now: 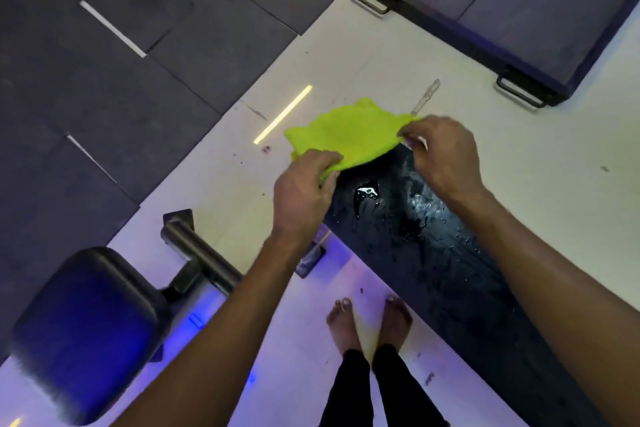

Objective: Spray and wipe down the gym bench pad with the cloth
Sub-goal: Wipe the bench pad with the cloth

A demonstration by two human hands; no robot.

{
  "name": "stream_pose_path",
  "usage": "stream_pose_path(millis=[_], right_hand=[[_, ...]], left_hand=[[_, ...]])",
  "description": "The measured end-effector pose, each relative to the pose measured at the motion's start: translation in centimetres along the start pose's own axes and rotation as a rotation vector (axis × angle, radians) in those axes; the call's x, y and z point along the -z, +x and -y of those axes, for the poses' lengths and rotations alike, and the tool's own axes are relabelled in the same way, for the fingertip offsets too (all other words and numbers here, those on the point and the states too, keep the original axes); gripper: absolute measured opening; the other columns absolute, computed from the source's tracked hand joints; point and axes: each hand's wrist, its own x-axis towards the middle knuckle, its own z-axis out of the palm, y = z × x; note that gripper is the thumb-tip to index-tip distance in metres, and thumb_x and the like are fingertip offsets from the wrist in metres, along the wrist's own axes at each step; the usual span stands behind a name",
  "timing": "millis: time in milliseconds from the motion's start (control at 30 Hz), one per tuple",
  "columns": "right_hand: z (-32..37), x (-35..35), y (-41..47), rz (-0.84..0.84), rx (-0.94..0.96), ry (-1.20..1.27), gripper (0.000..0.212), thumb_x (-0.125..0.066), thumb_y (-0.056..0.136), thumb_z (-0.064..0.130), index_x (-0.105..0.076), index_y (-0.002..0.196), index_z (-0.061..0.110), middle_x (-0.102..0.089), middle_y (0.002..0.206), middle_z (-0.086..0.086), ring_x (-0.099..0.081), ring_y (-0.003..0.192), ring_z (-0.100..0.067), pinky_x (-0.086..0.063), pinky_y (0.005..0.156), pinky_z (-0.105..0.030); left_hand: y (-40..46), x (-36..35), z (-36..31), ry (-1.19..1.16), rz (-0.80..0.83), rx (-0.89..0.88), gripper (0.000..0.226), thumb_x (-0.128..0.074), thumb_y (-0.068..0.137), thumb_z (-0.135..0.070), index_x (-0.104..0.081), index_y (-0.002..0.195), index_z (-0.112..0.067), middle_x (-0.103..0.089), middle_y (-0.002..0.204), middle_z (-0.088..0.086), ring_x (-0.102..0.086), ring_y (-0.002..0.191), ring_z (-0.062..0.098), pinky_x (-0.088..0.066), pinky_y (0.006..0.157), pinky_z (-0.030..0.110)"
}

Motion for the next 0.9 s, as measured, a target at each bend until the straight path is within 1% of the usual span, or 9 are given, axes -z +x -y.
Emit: stream_pose_path(millis=[100,133,233,300,367,467,533,733,900], right_hand=[[-1.9,-4.5,-2.2,0.2,-0.029,-0.069,0.039,-0.065,0.099,0.018,-0.067,0.136,0.007,-0.07,0.136,-0.018,-0.062,0.125,-0.04,-0.047,0.105,-0.047],[-2.6,-5.9,-3.1,0.248,-0.021,-0.112,0.046,-0.064,0.099,0.023,-0.061,0.142,0.005,-0.064,0.143,-0.02,-0.058,0.132,-0.04,-0.045,0.109,-0.049],[-4.3,-9.6,-5.6,0.249,0.003,-0.2,0.065,-0.055,0.102,0.037,-0.043,0.155,0.002,-0.043,0.163,-0.025,-0.042,0.15,-0.041,-0.038,0.119,-0.054],[-5.1,-11.3,-6.7,0.216,0.025,-0.217,0.074,-0.041,0.103,0.045,-0.032,0.161,0.001,-0.032,0.169,-0.025,-0.032,0.157,-0.041,-0.031,0.124,-0.056],[-5.7,-12.7,-7.3,0.176,0.039,-0.203,0.08,-0.034,0.104,0.051,-0.02,0.165,0.002,-0.02,0.174,-0.023,-0.019,0.163,-0.037,-0.021,0.13,-0.056],[-6.4,-14.3,-7.7,0.114,0.065,-0.221,0.087,-0.03,0.105,0.06,-0.006,0.168,0.004,-0.004,0.177,-0.02,-0.002,0.166,-0.034,-0.009,0.133,-0.056],[-6.7,-14.9,-7.8,0.083,0.073,-0.245,0.09,-0.029,0.104,0.064,-0.004,0.168,0.005,0.0,0.177,-0.019,0.0,0.166,-0.034,-0.009,0.133,-0.056],[-6.5,-15.2,-7.8,0.074,0.054,-0.273,0.094,-0.029,0.103,0.067,-0.002,0.168,0.005,0.002,0.177,-0.02,0.001,0.165,-0.036,-0.014,0.131,-0.061],[-6.7,-15.6,-7.9,0.056,0.056,-0.297,0.094,-0.027,0.102,0.068,-0.001,0.168,0.006,0.003,0.177,-0.019,0.002,0.165,-0.037,-0.012,0.131,-0.063]], left_hand=[[-1.7,-3.9,1.7,0.217,0.316,0.114,0.035,-0.059,0.105,-0.023,-0.066,0.138,-0.018,-0.065,0.139,0.002,-0.061,0.127,0.024,-0.045,0.098,0.034],[-2.1,-5.0,2.1,0.26,0.349,0.126,0.035,-0.054,0.107,-0.027,-0.064,0.14,-0.02,-0.064,0.14,0.001,-0.06,0.128,0.023,-0.046,0.097,0.035],[-0.4,-7.1,2.5,0.261,0.245,0.025,0.032,-0.056,0.104,-0.02,-0.069,0.132,-0.012,-0.069,0.128,0.011,-0.064,0.118,0.034,-0.054,0.091,0.043],[2.4,-9.1,2.5,0.263,0.223,-0.087,0.041,-0.059,0.1,-0.015,-0.063,0.141,-0.009,-0.062,0.14,0.02,-0.058,0.131,0.04,-0.05,0.103,0.048],[5.4,-11.2,2.8,0.389,0.356,-0.177,0.057,-0.05,0.106,-0.026,-0.038,0.161,-0.015,-0.032,0.168,0.019,-0.029,0.157,0.036,-0.03,0.121,0.048],[7.8,-12.8,5.3,0.589,0.473,-0.285,0.066,-0.029,0.111,-0.048,-0.006,0.168,-0.025,0.002,0.177,0.008,0.001,0.164,0.024,-0.011,0.131,0.046],[7.1,-12.4,7.6,0.591,0.38,-0.26,0.067,-0.024,0.109,-0.052,-0.008,0.168,-0.026,-0.001,0.177,0.004,-0.002,0.164,0.022,-0.012,0.131,0.045],[1.2,-14.1,6.8,0.606,0.139,0.14,0.069,-0.024,0.107,-0.05,-0.014,0.168,-0.019,-0.007,0.175,0.017,-0.008,0.163,0.033,-0.017,0.129,0.053],[8.9,-15.0,6.4,0.582,0.29,-0.183,0.068,-0.026,0.107,-0.055,-0.015,0.168,-0.027,-0.009,0.176,0.015,-0.008,0.163,0.033,-0.017,0.128,0.052]])
